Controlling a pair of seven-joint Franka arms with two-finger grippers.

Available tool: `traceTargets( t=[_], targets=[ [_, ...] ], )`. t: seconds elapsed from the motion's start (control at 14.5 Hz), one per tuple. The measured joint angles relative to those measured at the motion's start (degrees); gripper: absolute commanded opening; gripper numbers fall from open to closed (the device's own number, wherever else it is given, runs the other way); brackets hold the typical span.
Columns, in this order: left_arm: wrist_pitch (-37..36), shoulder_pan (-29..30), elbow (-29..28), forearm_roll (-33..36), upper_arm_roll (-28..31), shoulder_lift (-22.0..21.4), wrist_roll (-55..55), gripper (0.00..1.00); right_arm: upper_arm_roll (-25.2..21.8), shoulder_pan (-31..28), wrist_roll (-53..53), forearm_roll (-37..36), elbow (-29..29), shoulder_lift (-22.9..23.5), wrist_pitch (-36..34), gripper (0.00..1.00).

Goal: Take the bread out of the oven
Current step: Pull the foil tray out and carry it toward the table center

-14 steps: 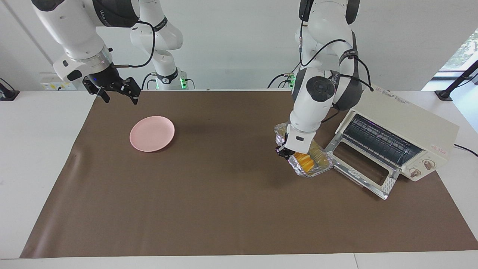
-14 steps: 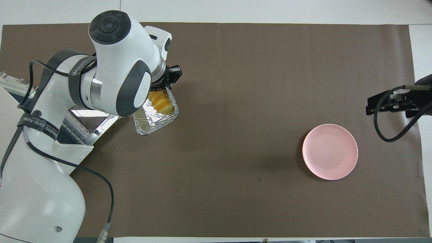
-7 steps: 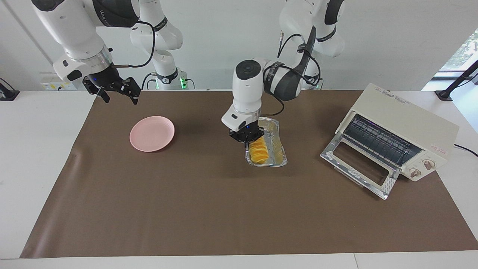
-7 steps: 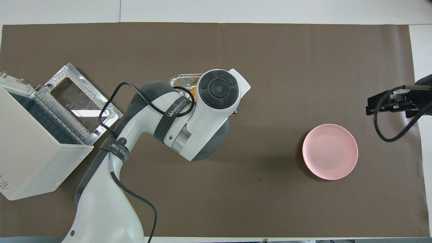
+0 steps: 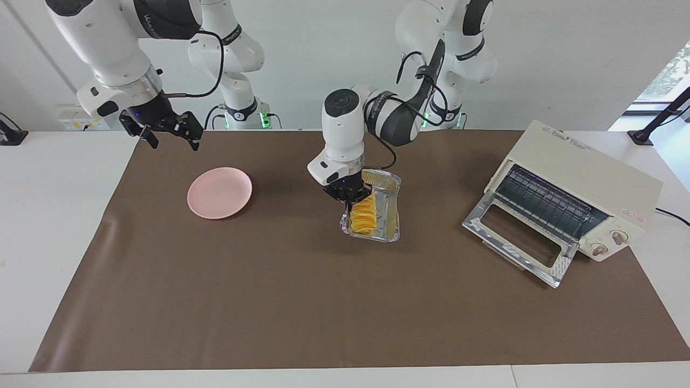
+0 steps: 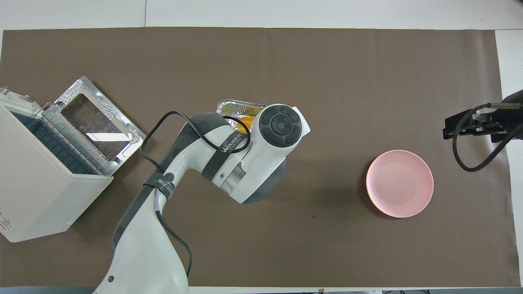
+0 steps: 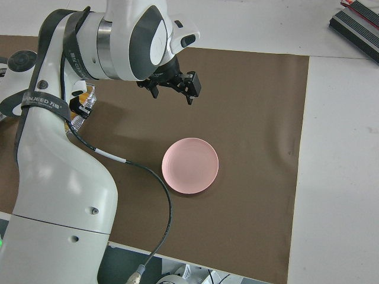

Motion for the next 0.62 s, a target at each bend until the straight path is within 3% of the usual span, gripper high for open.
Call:
traceTargets(
  t=[0.28, 0.62],
  targets=[
    [0.03, -3.83, -0.94, 0.06, -0.04, 1.8, -12.62, 0.0, 0.0, 0.0, 0.0, 0.0, 0.0, 0.0, 0.0, 1.0],
    [1.61, -5.21, -1.45, 0.46, -0.02, 3.0, -14.91, 0.0, 0.0, 0.0, 0.0, 0.0, 0.0, 0.0, 0.0, 1.0]
  ],
)
